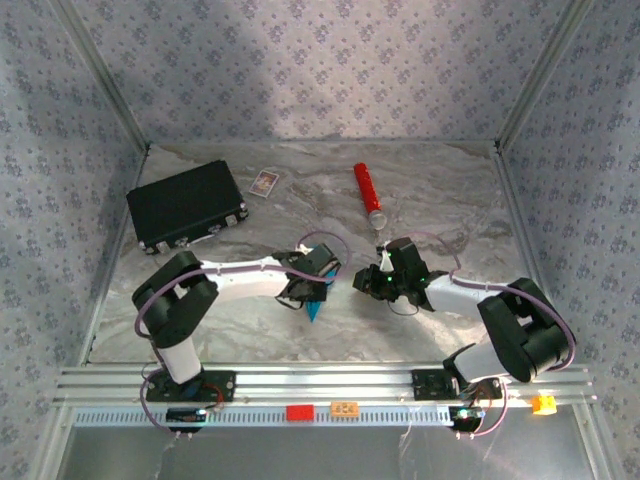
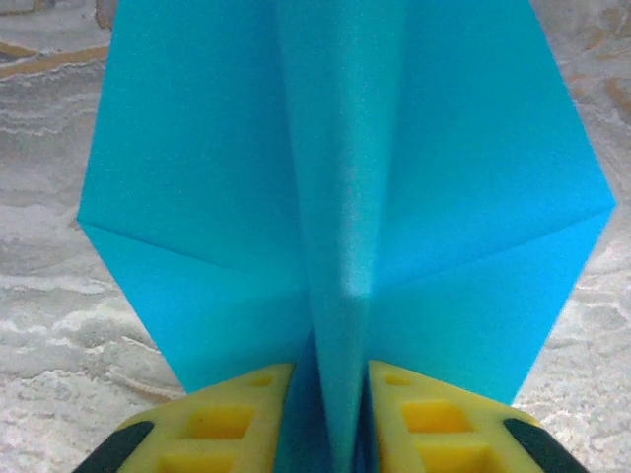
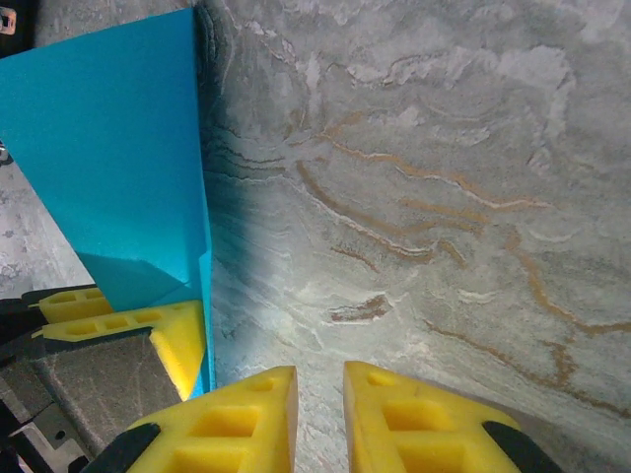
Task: Fold a paper plane with a square sheet of paper (pick it up from the middle)
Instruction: Move a paper plane to the center of the table.
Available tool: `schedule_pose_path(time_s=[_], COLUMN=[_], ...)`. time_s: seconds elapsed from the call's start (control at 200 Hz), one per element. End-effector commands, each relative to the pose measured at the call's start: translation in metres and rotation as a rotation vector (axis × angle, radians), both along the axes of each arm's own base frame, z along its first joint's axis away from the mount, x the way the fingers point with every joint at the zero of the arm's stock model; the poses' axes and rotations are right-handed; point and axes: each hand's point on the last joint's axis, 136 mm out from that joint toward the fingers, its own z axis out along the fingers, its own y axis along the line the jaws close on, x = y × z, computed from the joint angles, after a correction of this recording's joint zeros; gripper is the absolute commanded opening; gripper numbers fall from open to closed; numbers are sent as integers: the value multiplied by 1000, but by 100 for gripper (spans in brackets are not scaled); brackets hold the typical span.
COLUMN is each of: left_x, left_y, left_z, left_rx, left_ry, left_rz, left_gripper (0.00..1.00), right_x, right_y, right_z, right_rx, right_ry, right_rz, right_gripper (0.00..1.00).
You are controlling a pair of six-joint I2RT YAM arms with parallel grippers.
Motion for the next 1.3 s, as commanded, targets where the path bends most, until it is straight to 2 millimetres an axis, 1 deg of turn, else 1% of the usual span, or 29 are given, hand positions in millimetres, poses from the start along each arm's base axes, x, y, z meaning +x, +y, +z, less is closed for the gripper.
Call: schedule_pose_path(time_s=[0.0, 0.115, 0.21, 0.295, 0.495, 0.62, 0.75, 0.964, 0.994, 1.059, 1.294], left_x=[-8, -9, -10, -9, -6, -4, -4, -3, -7, -6, -4], left_y=[12, 10, 8, 7, 2, -4, -7, -7, -2, -2, -5], left_z=[-15, -17, -19, -20, -16, -13, -14, -14, -15, -12, -8], left_rx=[113, 148, 164, 171, 172, 157, 160, 161, 183, 183, 188], left_ry=[39, 46, 55, 62, 67, 75, 91, 102, 115, 107, 94], left_rz=[-5, -10, -9, -5, 23, 47, 80, 150, 159, 170, 148], left_gripper=[25, 26, 31, 32, 35, 36, 37, 37, 37, 37, 37], right_x=[6, 7, 6, 6, 7, 6, 6, 6, 6, 6, 6], right_y=[4, 2, -1, -6, -16, -19, -20, -22, -22, -23, -24], right_z=[6, 9, 11, 12, 14, 13, 14, 13, 14, 13, 15], right_rx=[13, 8, -3, -18, -36, -41, -39, -44, -42, -45, -47], right_ry=[-13, -21, -29, -36, -47, -49, -49, -48, -51, -49, -54], right_rz=[-10, -17, -25, -36, -69, -79, -84, -87, -88, -89, -96], right_gripper=[22, 22, 22, 22, 22, 23, 23, 23, 23, 23, 23])
